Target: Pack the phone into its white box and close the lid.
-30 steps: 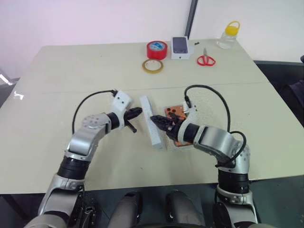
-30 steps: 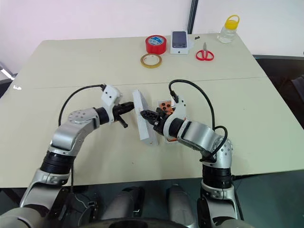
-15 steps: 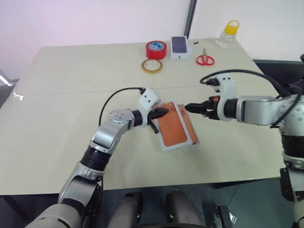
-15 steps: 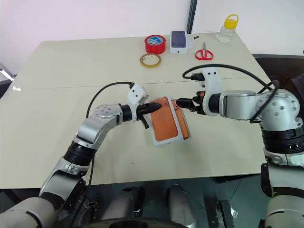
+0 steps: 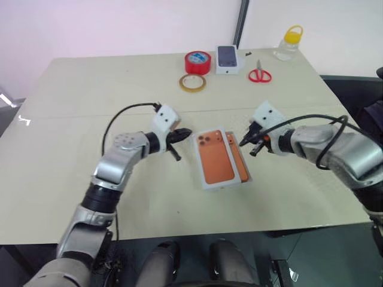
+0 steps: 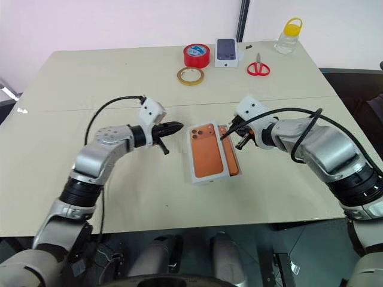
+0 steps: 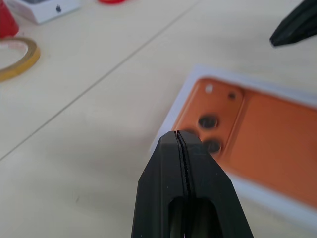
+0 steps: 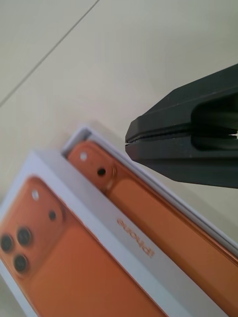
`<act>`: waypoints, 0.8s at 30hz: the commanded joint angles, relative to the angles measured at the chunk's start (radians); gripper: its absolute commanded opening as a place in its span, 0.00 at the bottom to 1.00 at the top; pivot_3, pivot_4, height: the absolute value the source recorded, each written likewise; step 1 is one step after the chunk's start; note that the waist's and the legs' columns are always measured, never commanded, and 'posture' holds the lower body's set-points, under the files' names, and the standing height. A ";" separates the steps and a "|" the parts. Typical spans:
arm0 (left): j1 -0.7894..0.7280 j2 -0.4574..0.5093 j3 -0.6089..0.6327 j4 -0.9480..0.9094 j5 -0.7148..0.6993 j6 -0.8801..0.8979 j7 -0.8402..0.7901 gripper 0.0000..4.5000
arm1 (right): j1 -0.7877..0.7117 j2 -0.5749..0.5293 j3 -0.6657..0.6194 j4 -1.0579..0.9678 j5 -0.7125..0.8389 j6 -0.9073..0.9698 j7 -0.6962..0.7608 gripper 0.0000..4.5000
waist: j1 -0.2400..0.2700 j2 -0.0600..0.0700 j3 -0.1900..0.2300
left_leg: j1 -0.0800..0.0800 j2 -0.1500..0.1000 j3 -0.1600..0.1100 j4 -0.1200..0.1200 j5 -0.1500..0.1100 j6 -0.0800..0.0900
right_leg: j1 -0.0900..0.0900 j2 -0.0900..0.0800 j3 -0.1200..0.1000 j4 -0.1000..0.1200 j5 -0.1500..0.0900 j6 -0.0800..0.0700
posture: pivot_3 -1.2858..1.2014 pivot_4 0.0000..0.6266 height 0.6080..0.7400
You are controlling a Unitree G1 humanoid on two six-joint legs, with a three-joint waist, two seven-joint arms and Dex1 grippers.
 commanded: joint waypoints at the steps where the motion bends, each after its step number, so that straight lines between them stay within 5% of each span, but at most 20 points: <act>1: 0.017 0.063 -0.032 -0.053 -0.009 0.016 -0.094 0.00 | -0.002 0.016 0.003 -0.037 -0.097 -0.033 0.062 0.01 | 0.005 0.000 0.000 | 0.000 0.000 0.000 0.000 0.001 -0.001 | 0.000 0.000 0.000 0.000 0.000 0.000 | 0.52 0.24 1.00; 10: -0.014 0.064 -0.195 -0.018 0.070 -0.005 -0.170 0.00 | 0.013 0.068 0.020 -0.045 -0.217 0.000 0.177 0.01 | 0.026 0.000 0.000 | 0.000 -0.002 0.000 0.000 0.001 -0.001 | 0.001 -0.002 0.000 -0.002 0.000 0.000 | 0.52 0.24 1.00; 24: -0.068 -0.064 -0.241 0.030 0.110 -0.080 -0.184 0.00 | 0.042 0.079 -0.029 -0.078 -0.313 0.043 0.264 0.01 | 0.023 0.000 0.000 | 0.000 -0.002 -0.001 0.000 0.001 -0.002 | 0.000 -0.001 0.000 -0.001 0.000 0.000 | 0.52 0.24 1.00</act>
